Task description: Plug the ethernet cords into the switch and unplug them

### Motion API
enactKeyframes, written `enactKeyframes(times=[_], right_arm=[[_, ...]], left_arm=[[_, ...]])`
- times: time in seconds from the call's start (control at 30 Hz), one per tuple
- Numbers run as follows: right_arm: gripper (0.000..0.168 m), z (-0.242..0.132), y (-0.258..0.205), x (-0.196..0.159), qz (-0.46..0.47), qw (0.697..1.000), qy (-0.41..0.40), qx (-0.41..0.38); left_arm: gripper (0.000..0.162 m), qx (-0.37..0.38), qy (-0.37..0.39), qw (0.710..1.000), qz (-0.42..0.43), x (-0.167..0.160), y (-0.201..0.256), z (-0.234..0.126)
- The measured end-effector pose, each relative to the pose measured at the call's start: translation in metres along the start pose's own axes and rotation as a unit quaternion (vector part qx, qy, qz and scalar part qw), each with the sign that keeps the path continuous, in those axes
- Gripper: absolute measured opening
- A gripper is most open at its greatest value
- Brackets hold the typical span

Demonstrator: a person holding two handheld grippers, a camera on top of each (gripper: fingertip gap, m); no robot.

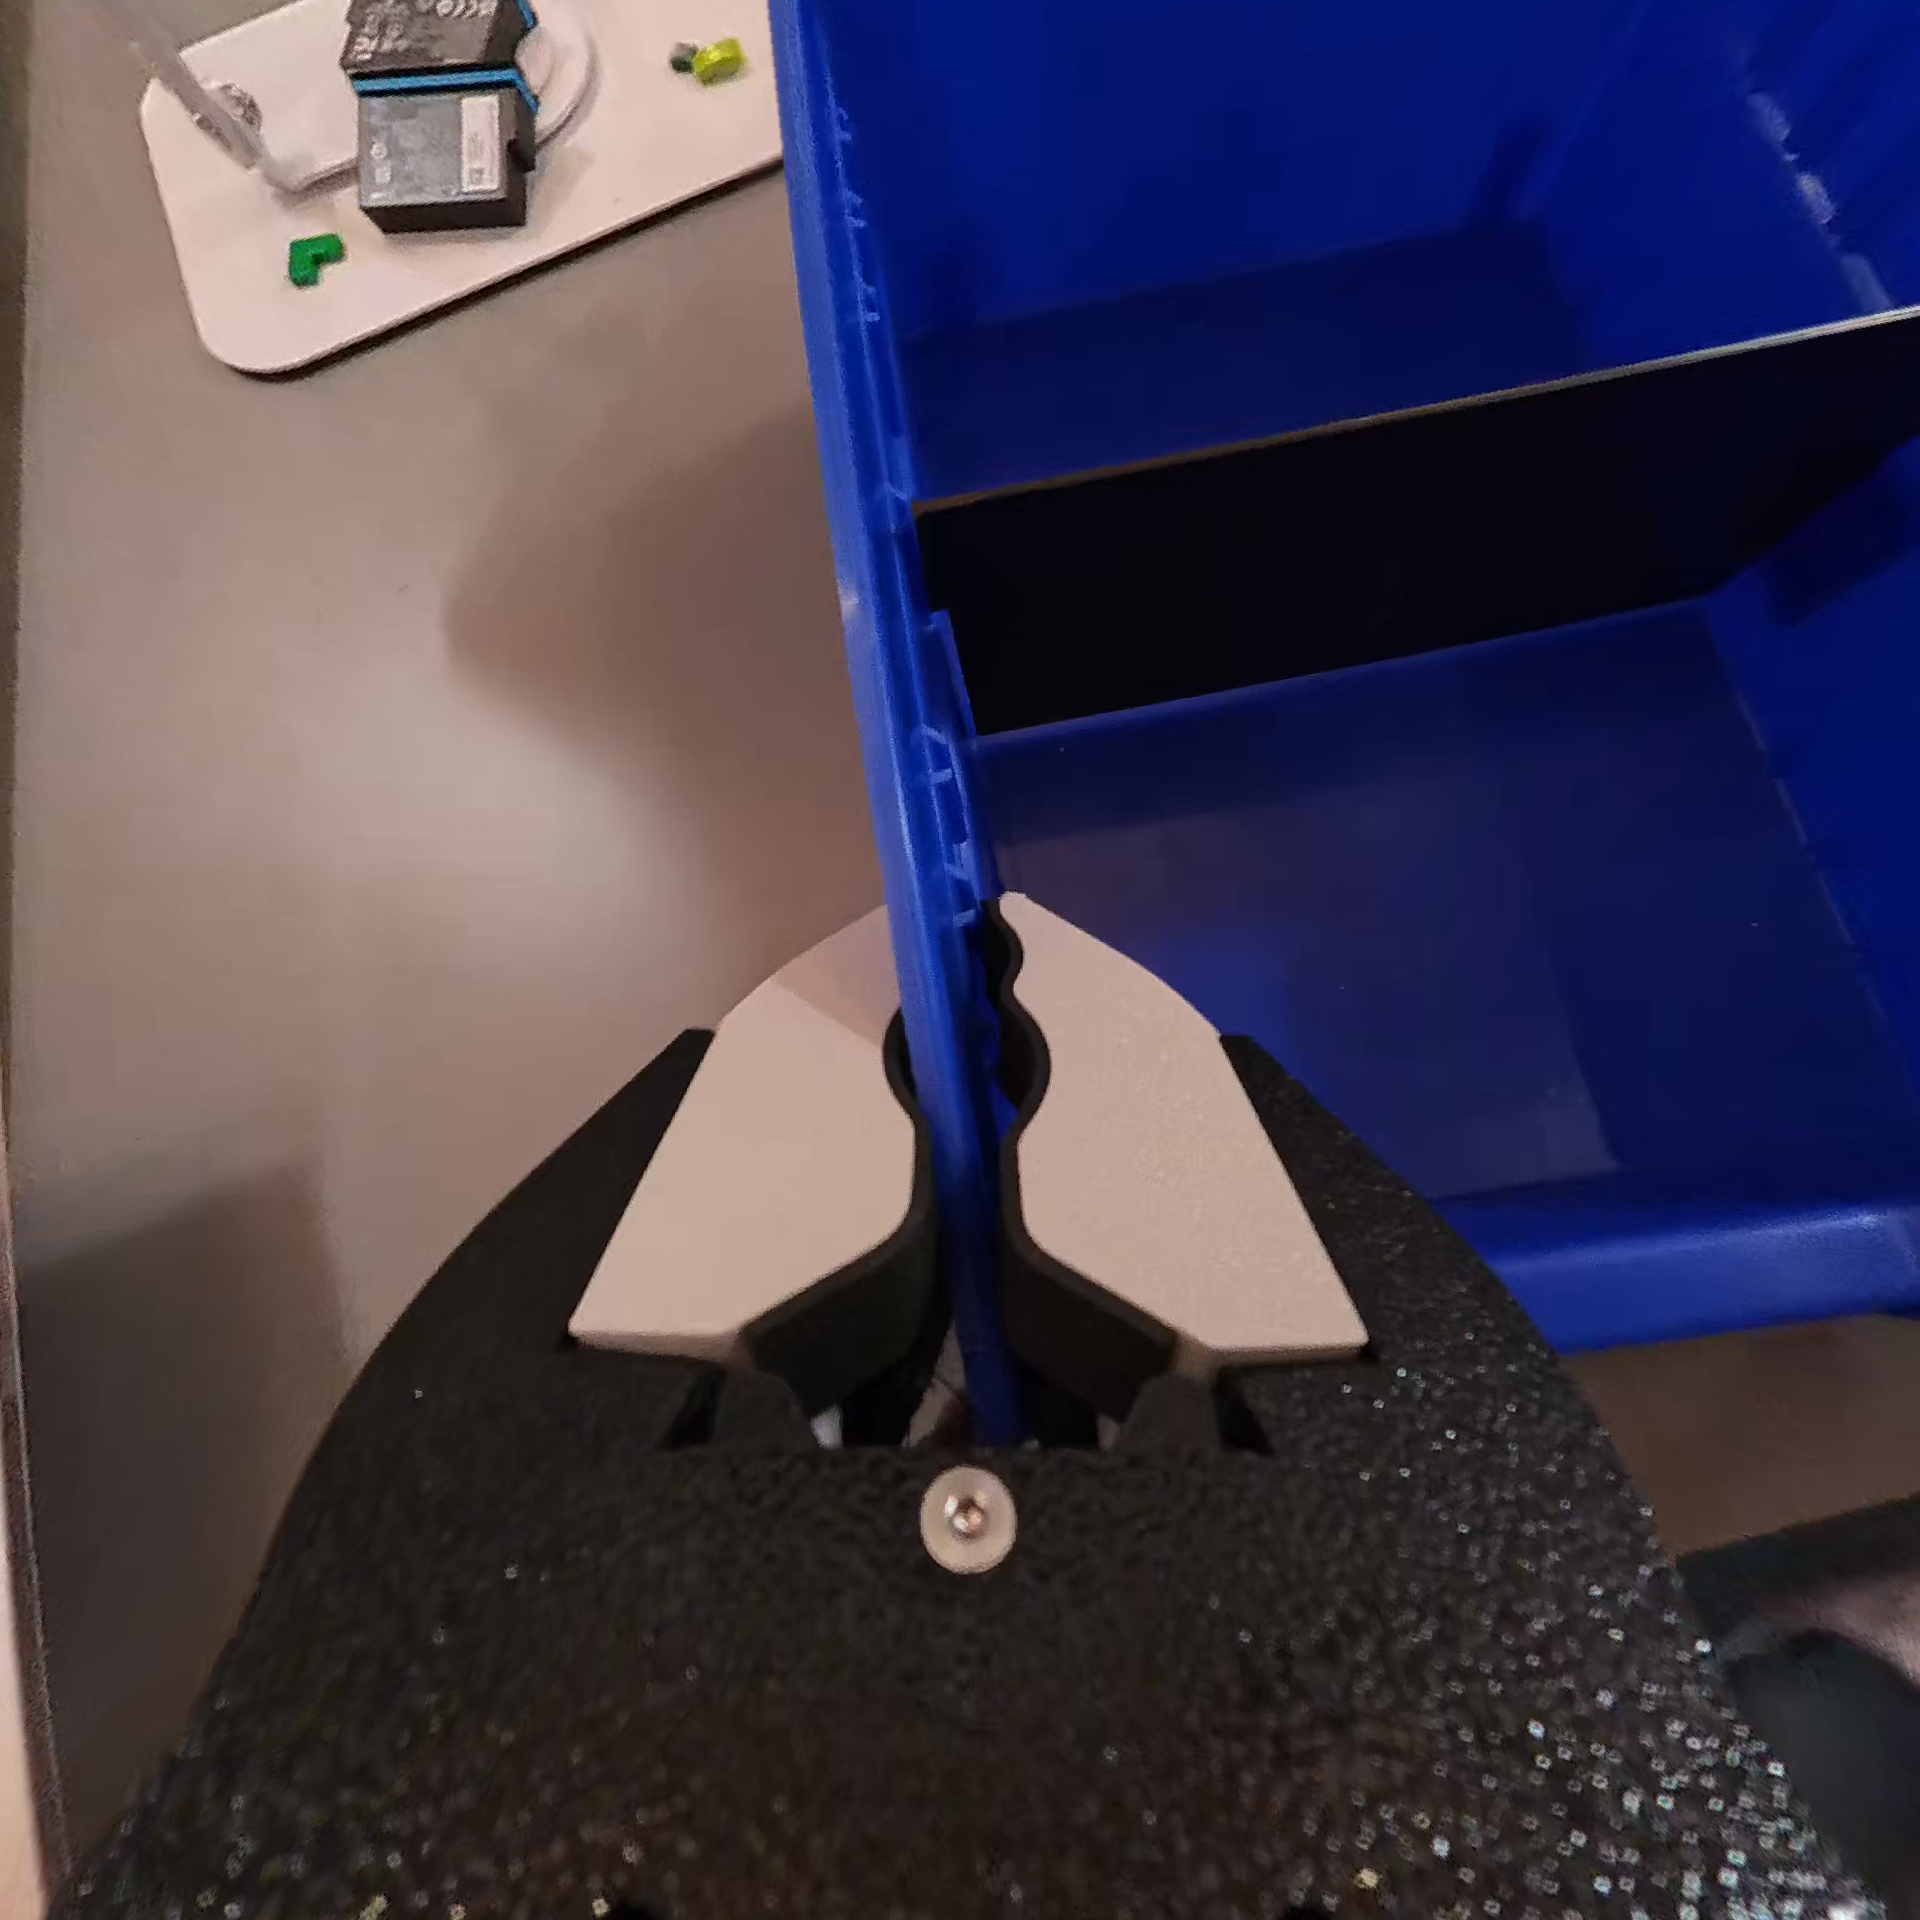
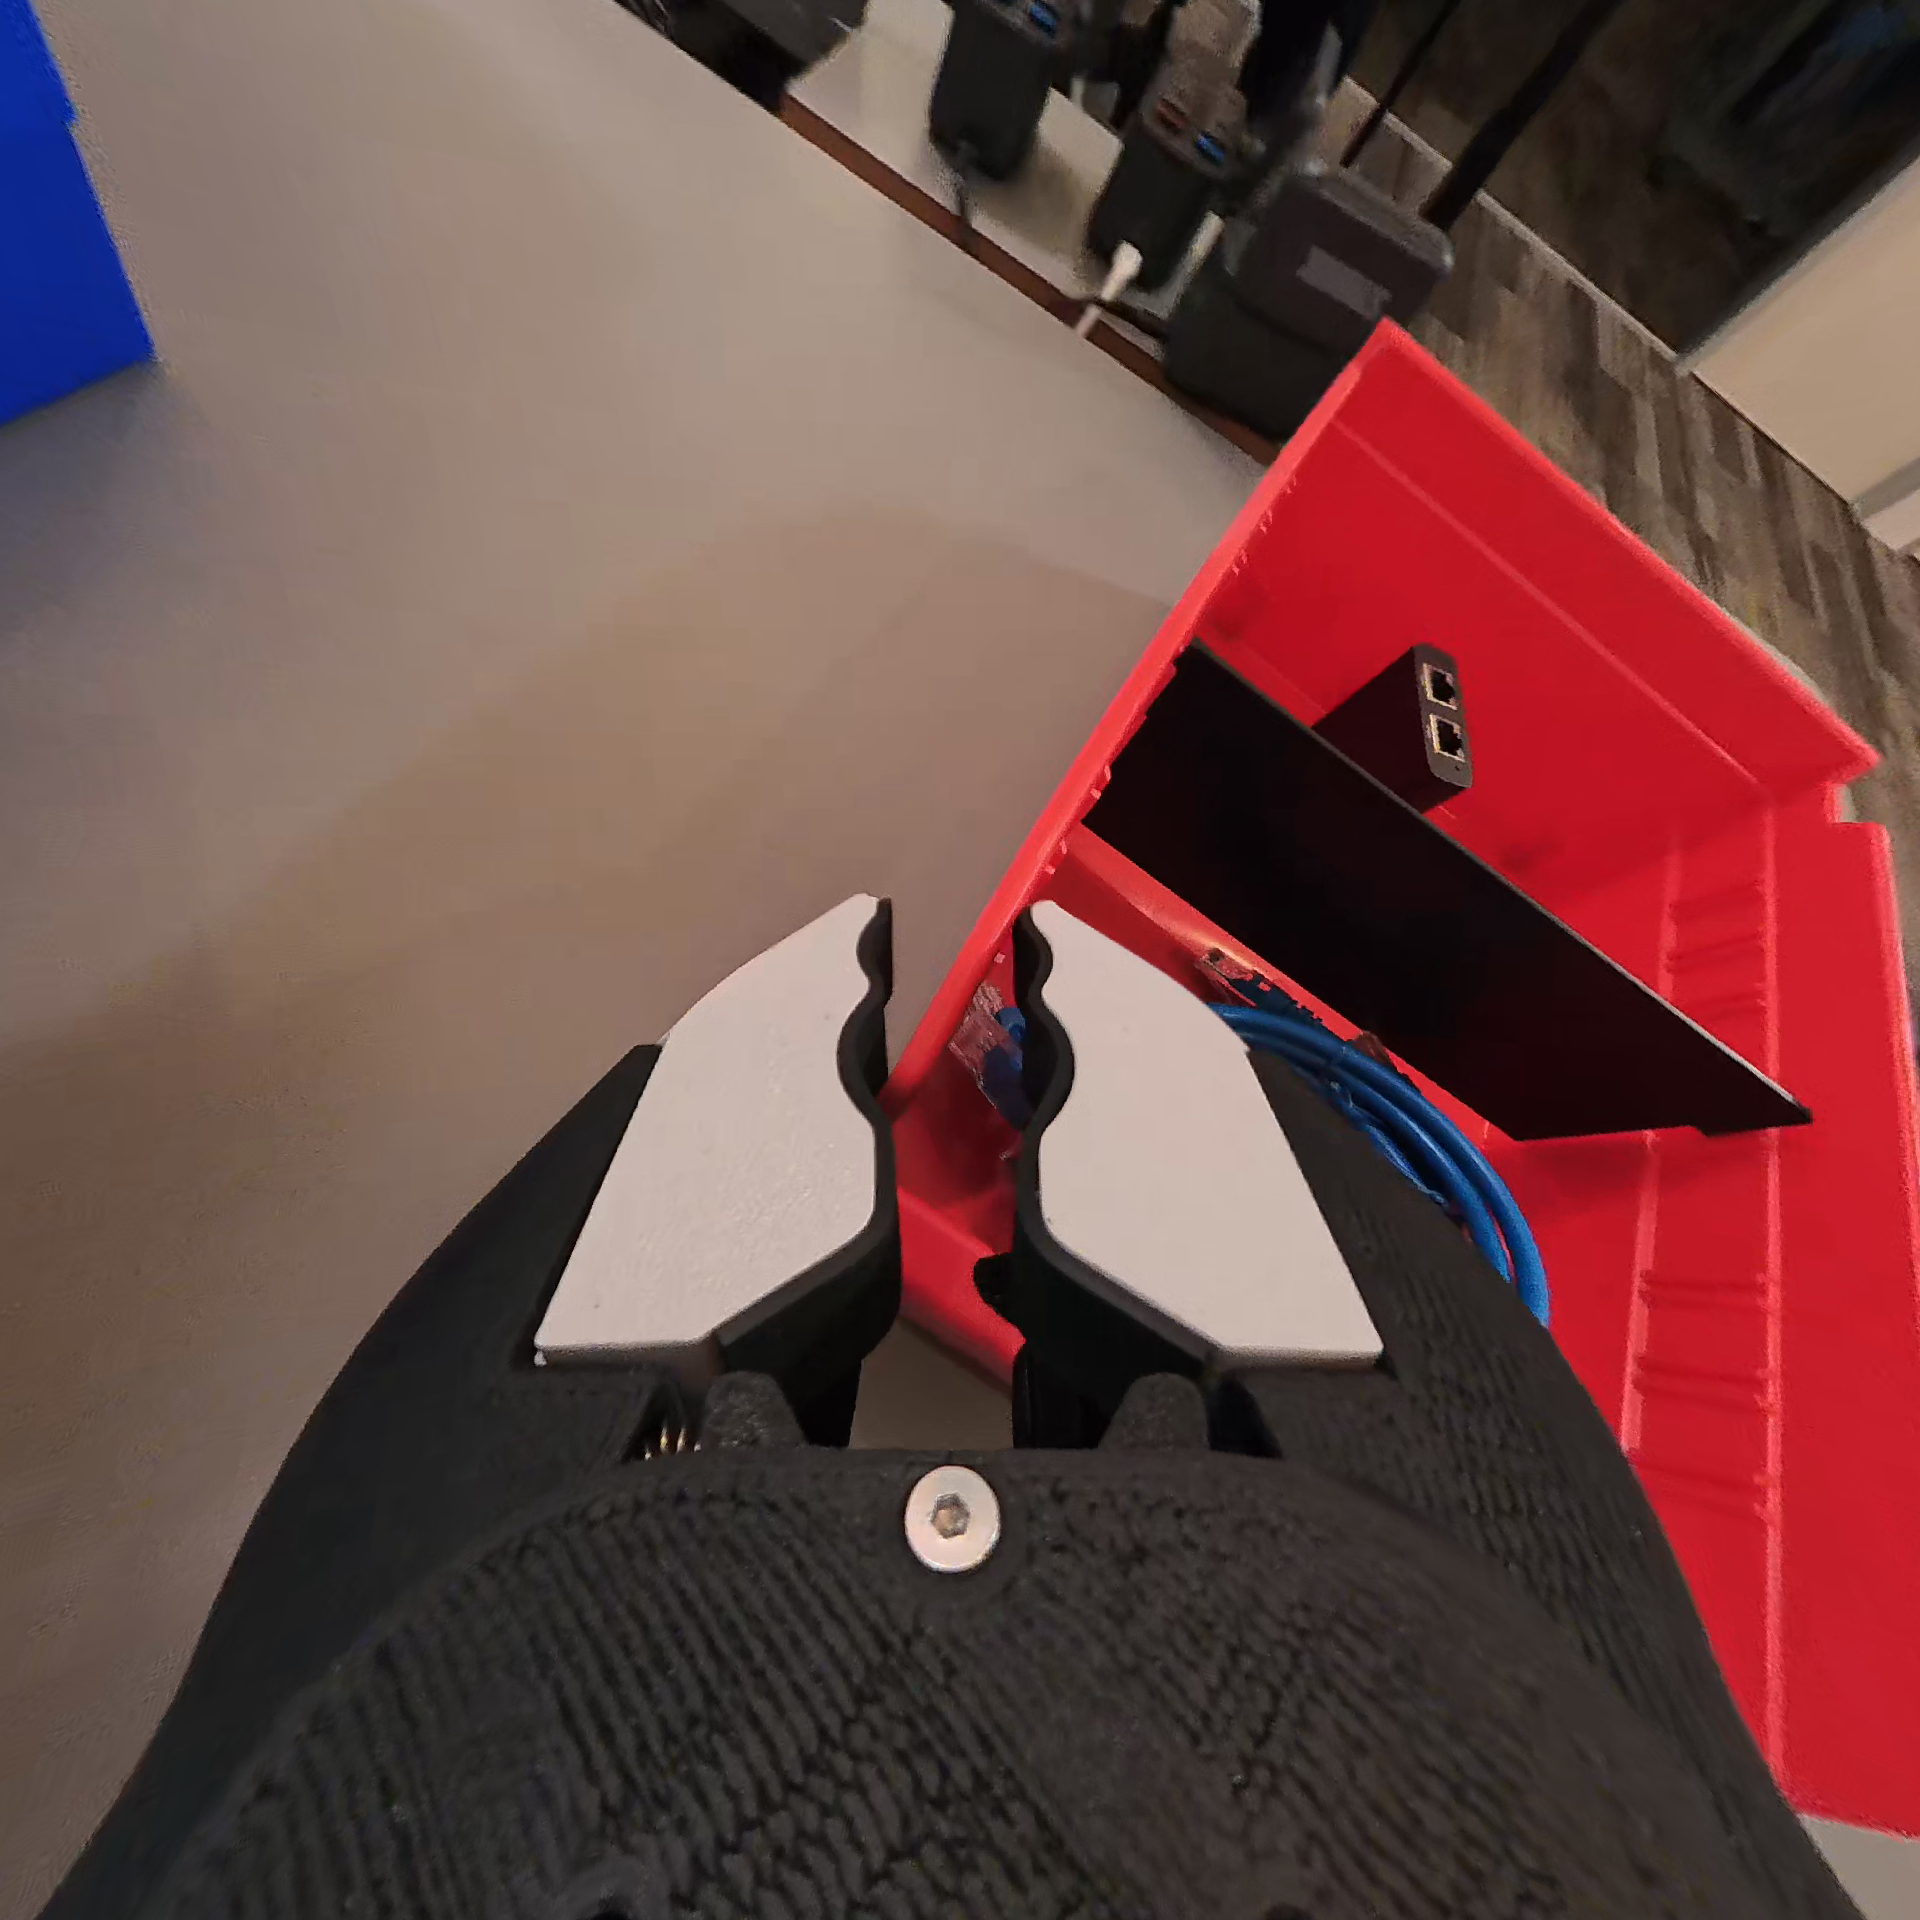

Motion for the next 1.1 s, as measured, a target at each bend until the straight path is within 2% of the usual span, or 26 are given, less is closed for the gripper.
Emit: enactKeyframes(times=[0.3,0.57,1.0,1.1], right_arm=[[0.031,0.004,-0.075,0.043,-0.062,0.996,0.046,0.046],[0.033,0.001,-0.131,0.071,-0.105,0.987,0.075,0.096],[0.039,0.004,-0.208,0.116,-0.177,0.957,0.132,0.188],[0.038,-0.005,-0.208,0.122,-0.219,0.946,0.169,0.167]], left_arm=[[0.012,0.026,0.028,0.999,0.009,-0.006,-0.007,-0.005],[0.007,0.009,0.038,0.999,0.003,-0.01,-0.01,-0.008],[0.008,0.041,0.034,0.998,-0.039,-0.047,-0.037,-0.034],[0.008,0.039,0.034,0.998,-0.035,-0.051,-0.039,-0.036]])
Point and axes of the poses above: each gripper's, where its closed fingertips meet, z out along the fingers, x out of its top, y = z × x across the jaws, the point moved 4 cm from there along -z, back along the fingers, and after that the axes turned 10 degrees about -y, right-handed, at the moved point
